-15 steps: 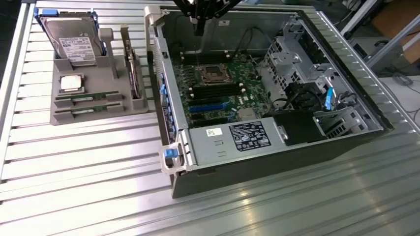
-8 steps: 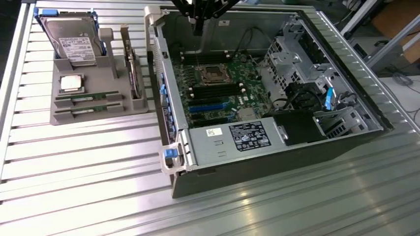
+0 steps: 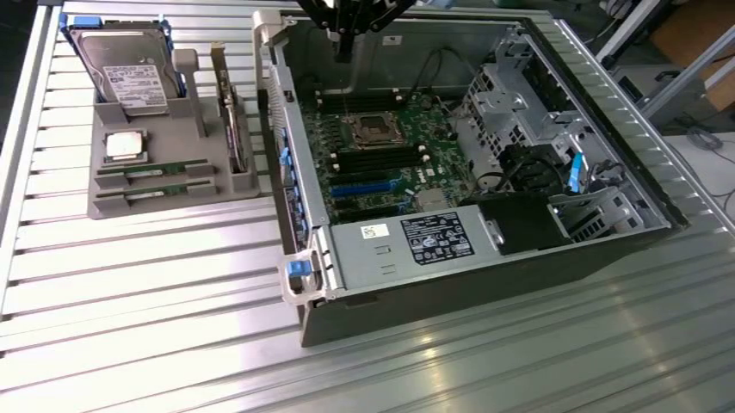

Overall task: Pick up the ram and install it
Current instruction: 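Reach for the ram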

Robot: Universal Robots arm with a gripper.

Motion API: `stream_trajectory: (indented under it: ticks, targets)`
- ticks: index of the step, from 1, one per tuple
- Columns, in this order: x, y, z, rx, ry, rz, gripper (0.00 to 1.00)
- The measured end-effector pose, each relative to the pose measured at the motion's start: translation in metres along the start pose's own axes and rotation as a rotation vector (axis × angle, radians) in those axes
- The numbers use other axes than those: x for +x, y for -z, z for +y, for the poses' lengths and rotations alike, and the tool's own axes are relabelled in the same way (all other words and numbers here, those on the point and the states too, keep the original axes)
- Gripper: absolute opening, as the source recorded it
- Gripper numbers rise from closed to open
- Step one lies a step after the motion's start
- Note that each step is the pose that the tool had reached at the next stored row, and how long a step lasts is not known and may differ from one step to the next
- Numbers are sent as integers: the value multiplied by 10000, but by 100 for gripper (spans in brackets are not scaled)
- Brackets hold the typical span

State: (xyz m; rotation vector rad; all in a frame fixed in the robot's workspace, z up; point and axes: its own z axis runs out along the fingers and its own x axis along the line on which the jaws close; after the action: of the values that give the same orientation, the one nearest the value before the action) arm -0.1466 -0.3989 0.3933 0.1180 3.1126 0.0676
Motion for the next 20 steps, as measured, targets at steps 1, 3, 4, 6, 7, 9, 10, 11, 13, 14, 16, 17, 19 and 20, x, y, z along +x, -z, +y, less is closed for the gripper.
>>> stream_trajectory:
  ticks: [1, 3, 4, 6, 7, 9, 10, 11, 13, 14, 16, 17, 19, 20]
  targets:
    - [7, 0, -1, 0, 0, -1, 11]
    - [18, 0, -1, 0, 1, -1, 11]
    - [20, 0, -2, 0, 0, -1, 11]
    - [24, 1, -2, 0, 0, 0, 11]
    - [25, 1, -2, 0, 0, 0, 11]
    - [30, 1, -2, 0, 0, -1, 11]
    - [34, 1, -3, -1, 0, -1, 11]
    - [38, 1, -3, 0, 0, -1, 11]
    - [48, 1, -4, 0, -1, -1, 11]
    - [50, 1, -4, 0, 0, -1, 11]
    - [57, 2, -4, 0, 0, -1, 11]
    - [60, 1, -4, 0, 0, 0, 11]
    - [67, 2, -5, 0, 0, 0, 11]
    - [73, 2, -5, 0, -1, -1, 11]
